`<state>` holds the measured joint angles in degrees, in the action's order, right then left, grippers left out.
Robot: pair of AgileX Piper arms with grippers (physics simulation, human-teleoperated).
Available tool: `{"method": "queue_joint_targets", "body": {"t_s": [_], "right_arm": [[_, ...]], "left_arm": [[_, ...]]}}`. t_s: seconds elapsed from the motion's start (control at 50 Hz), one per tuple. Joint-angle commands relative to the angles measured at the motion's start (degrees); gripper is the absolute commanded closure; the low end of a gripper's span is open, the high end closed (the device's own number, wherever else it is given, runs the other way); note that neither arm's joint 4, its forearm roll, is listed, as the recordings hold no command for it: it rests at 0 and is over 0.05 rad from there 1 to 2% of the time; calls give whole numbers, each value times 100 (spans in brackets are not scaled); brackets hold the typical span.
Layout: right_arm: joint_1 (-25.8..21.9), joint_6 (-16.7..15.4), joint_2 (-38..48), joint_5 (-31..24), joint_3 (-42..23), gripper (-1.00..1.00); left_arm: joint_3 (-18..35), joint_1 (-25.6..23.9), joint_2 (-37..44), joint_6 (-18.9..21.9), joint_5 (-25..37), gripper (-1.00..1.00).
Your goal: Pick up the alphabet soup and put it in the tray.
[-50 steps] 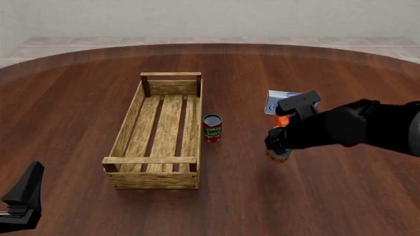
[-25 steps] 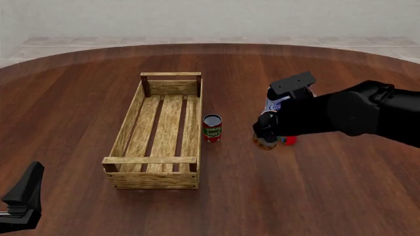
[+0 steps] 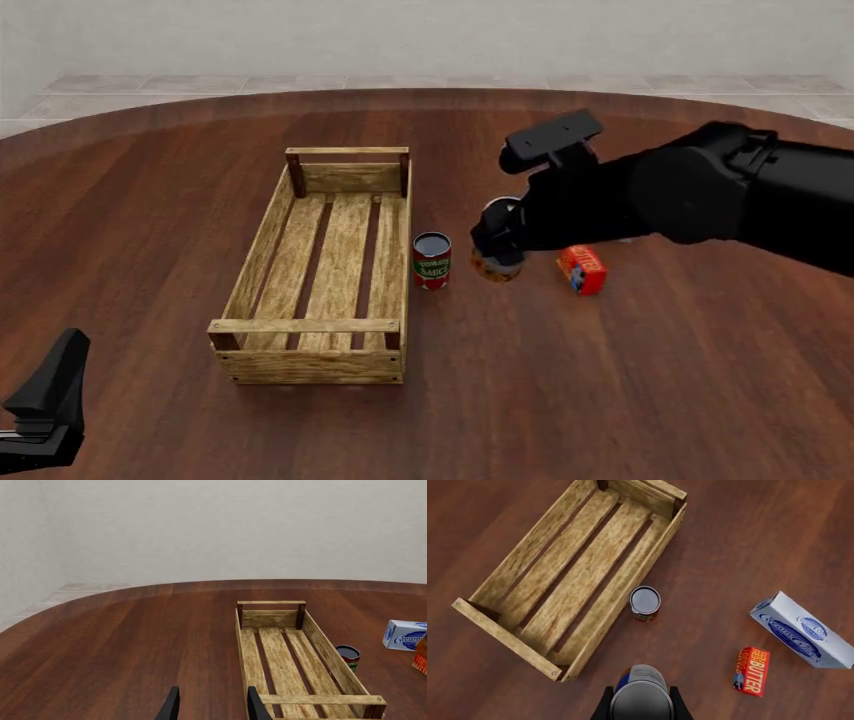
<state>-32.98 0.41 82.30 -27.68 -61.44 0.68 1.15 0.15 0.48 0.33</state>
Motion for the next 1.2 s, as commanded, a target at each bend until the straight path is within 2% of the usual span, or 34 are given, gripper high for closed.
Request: {"method": "queue_joint_targets", "body": {"t_s": [0.02,0.54,1.2], "right_arm": [[-304,124,198,-107,-491,100],[-826,107,939,-247,-1578,100],[-1279,102,1854,-341,-2520,100]], "left_arm": [[-11,-4,-4,2,-6,-100],[-11,-6,-4,2,-5,-100],[-11,-6,-4,1,-4,-100]]}}
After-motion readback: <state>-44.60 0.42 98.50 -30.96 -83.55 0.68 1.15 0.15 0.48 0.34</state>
